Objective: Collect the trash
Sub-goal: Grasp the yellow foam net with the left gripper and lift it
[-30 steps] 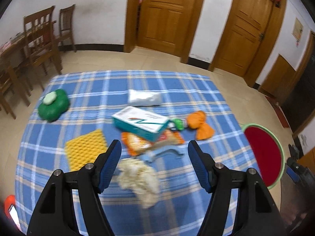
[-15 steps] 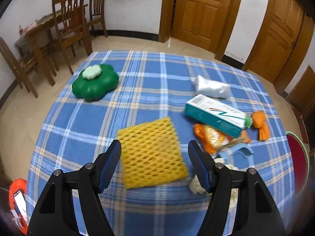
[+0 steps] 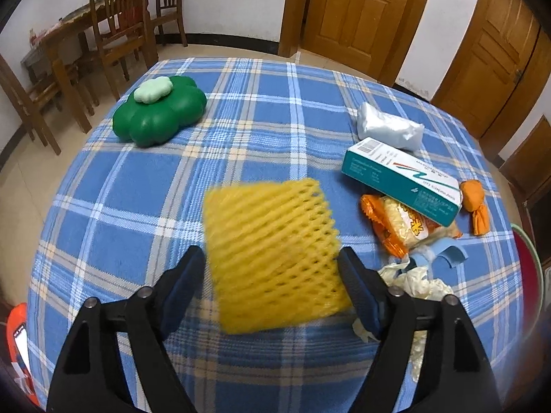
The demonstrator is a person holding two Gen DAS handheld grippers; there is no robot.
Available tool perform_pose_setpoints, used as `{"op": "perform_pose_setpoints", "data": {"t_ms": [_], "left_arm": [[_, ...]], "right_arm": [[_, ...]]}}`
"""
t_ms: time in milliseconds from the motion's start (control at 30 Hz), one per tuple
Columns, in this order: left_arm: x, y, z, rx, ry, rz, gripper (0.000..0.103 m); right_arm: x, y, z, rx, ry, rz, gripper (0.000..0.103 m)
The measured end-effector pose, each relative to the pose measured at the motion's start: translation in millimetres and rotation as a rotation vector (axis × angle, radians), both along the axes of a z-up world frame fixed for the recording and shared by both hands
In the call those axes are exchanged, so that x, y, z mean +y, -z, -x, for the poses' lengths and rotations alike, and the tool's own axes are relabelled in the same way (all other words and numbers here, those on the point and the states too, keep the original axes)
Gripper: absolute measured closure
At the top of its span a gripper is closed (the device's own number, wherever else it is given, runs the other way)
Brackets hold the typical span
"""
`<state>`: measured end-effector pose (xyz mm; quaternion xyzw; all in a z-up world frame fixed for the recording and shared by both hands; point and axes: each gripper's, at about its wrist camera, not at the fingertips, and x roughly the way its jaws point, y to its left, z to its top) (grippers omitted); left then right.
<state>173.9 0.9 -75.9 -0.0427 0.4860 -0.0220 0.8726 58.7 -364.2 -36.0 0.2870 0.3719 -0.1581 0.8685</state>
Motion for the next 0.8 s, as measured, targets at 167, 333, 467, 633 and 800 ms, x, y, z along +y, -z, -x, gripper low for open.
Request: {"op": "perform_pose_setpoints", "data": {"t_ms": [167,333,467,633,800], "left_arm": [[-3,1,1,-0.017,-0.003,-0.013,0.022],[0,-2,4,-0.057,0.019,0.03,0.043],[1,-4,3,-0.072,0.056,0.098,0.069],[-2,-7,0,-0.085,0.1,0.138,0.089],[1,-14,-8,-0.122,0.093,0.133,0.09]], "right_arm": [[9,-2,-8,0.007,-0.028,0.015,0.025],[23,-5,-18,0.016,-0.067,0.048,0.025],[38,-10,-32,0.023,-0.112,0.075,0.025],[61,-14,-54,0.029,-0.177,0.101,0.025],[79,-15,-81,0.03,-0.225,0.12,0.025]]}}
